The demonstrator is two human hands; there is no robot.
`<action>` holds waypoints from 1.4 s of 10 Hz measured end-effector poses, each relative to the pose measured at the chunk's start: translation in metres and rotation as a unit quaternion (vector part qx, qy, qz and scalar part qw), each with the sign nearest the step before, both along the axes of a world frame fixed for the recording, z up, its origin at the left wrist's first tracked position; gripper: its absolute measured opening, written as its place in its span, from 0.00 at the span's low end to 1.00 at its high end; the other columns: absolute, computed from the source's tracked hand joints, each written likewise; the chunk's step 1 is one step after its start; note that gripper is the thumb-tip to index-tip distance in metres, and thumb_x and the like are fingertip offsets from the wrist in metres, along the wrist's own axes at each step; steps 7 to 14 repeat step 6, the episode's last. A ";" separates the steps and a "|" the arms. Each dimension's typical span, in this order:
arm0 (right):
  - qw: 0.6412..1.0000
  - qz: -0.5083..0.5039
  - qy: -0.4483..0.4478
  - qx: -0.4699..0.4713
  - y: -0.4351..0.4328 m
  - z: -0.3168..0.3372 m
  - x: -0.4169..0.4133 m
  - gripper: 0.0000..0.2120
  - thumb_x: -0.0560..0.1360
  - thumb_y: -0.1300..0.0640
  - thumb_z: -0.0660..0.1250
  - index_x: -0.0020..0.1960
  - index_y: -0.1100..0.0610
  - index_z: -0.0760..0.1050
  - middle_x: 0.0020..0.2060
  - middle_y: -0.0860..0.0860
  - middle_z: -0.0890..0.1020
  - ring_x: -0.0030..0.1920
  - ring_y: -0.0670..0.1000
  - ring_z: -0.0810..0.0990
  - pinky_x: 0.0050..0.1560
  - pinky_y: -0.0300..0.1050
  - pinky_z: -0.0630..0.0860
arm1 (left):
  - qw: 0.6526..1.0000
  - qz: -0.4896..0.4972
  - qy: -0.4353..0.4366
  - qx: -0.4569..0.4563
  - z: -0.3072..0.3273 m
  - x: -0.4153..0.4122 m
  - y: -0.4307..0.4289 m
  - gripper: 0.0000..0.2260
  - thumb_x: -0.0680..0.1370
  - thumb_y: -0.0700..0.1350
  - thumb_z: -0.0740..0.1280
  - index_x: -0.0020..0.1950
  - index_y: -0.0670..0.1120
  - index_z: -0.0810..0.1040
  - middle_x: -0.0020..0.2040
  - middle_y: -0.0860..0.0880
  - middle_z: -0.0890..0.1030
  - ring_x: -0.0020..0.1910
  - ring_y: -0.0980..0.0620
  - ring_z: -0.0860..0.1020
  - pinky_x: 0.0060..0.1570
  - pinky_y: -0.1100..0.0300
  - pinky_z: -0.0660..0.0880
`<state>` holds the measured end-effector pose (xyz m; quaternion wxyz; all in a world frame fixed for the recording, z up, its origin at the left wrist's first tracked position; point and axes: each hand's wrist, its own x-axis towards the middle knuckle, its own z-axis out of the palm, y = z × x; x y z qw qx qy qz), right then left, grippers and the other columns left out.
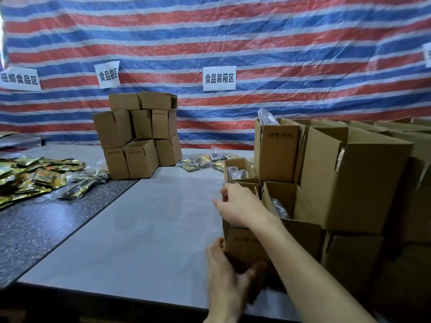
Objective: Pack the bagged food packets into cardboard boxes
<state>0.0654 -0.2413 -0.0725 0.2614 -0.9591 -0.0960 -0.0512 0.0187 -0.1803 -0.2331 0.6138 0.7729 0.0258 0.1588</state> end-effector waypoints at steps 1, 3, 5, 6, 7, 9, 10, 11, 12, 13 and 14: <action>1.000 0.013 -0.009 -0.009 -0.006 0.000 -0.005 0.20 0.81 0.52 0.62 0.71 0.59 0.72 0.62 0.56 0.80 0.63 0.57 0.78 0.62 0.56 0.76 | 0.998 -0.020 -0.054 0.004 -0.003 0.008 -0.003 0.37 0.63 0.55 0.83 0.64 0.54 0.65 0.57 0.57 0.68 0.56 0.56 0.76 0.55 0.54 0.79; 0.998 0.048 -0.026 0.015 -0.030 0.005 -0.018 0.17 0.80 0.51 0.65 0.65 0.57 0.78 0.61 0.52 0.81 0.59 0.52 0.79 0.57 0.47 0.76 | 0.998 -0.022 -0.065 0.006 -0.001 0.019 -0.003 0.34 0.66 0.48 0.83 0.64 0.50 0.67 0.58 0.50 0.69 0.57 0.51 0.75 0.58 0.49 0.78; 0.994 0.020 -0.031 0.104 -0.055 0.015 -0.021 0.14 0.80 0.54 0.66 0.65 0.52 0.78 0.58 0.49 0.81 0.56 0.49 0.80 0.59 0.50 0.80 | 0.998 -0.051 -0.024 -0.035 -0.004 0.024 0.000 0.35 0.59 0.54 0.83 0.59 0.57 0.68 0.60 0.48 0.77 0.57 0.53 0.79 0.55 0.54 0.80; 0.973 0.013 -0.053 0.224 -0.063 0.016 -0.017 0.16 0.80 0.52 0.68 0.68 0.48 0.74 0.57 0.44 0.79 0.58 0.46 0.78 0.58 0.44 0.79 | 0.990 -0.139 0.013 -0.020 -0.002 0.034 0.018 0.43 0.57 0.62 0.81 0.66 0.60 0.63 0.63 0.61 0.79 0.56 0.66 0.79 0.53 0.67 0.78; 0.973 0.013 -0.053 0.224 -0.063 0.016 -0.017 0.16 0.80 0.52 0.68 0.68 0.48 0.74 0.57 0.44 0.79 0.58 0.46 0.78 0.58 0.44 0.79 | 0.990 -0.139 0.013 -0.020 -0.002 0.034 0.018 0.43 0.57 0.62 0.81 0.66 0.60 0.63 0.63 0.61 0.79 0.56 0.66 0.79 0.53 0.67 0.78; 0.973 0.013 -0.053 0.224 -0.063 0.016 -0.017 0.16 0.80 0.52 0.68 0.68 0.48 0.74 0.57 0.44 0.79 0.58 0.46 0.78 0.58 0.44 0.79 | 0.990 -0.139 0.013 -0.020 -0.002 0.034 0.018 0.43 0.57 0.62 0.81 0.66 0.60 0.63 0.63 0.61 0.79 0.56 0.66 0.79 0.53 0.67 0.78; 0.973 0.013 -0.053 0.224 -0.063 0.016 -0.017 0.16 0.80 0.52 0.68 0.68 0.48 0.74 0.57 0.44 0.79 0.58 0.46 0.78 0.58 0.44 0.79 | 0.990 -0.139 0.013 -0.020 -0.002 0.034 0.018 0.43 0.57 0.62 0.81 0.66 0.60 0.63 0.63 0.61 0.79 0.56 0.66 0.79 0.53 0.67 0.78; 0.973 0.013 -0.053 0.224 -0.063 0.016 -0.017 0.16 0.80 0.52 0.68 0.68 0.48 0.74 0.57 0.44 0.79 0.58 0.46 0.78 0.58 0.44 0.79 | 0.990 -0.139 0.013 -0.020 -0.002 0.034 0.018 0.43 0.57 0.62 0.81 0.66 0.60 0.63 0.63 0.61 0.79 0.56 0.66 0.79 0.53 0.67 0.78; 0.973 0.013 -0.053 0.224 -0.063 0.016 -0.017 0.16 0.80 0.52 0.68 0.68 0.48 0.74 0.57 0.44 0.79 0.58 0.46 0.78 0.58 0.44 0.79 | 0.990 -0.139 0.013 -0.020 -0.002 0.034 0.018 0.43 0.57 0.62 0.81 0.66 0.60 0.63 0.63 0.61 0.79 0.56 0.66 0.79 0.53 0.67 0.78; 0.973 0.013 -0.053 0.224 -0.063 0.016 -0.017 0.16 0.80 0.52 0.68 0.68 0.48 0.74 0.57 0.44 0.79 0.58 0.46 0.78 0.58 0.44 0.79 | 0.990 -0.139 0.013 -0.020 -0.002 0.034 0.018 0.43 0.57 0.62 0.81 0.66 0.60 0.63 0.63 0.61 0.79 0.56 0.66 0.79 0.53 0.67 0.78; 0.973 0.013 -0.053 0.224 -0.063 0.016 -0.017 0.16 0.80 0.52 0.68 0.68 0.48 0.74 0.57 0.44 0.79 0.58 0.46 0.78 0.58 0.44 0.79 | 0.990 -0.139 0.013 -0.020 -0.002 0.034 0.018 0.43 0.57 0.62 0.81 0.66 0.60 0.63 0.63 0.61 0.79 0.56 0.66 0.79 0.53 0.67 0.78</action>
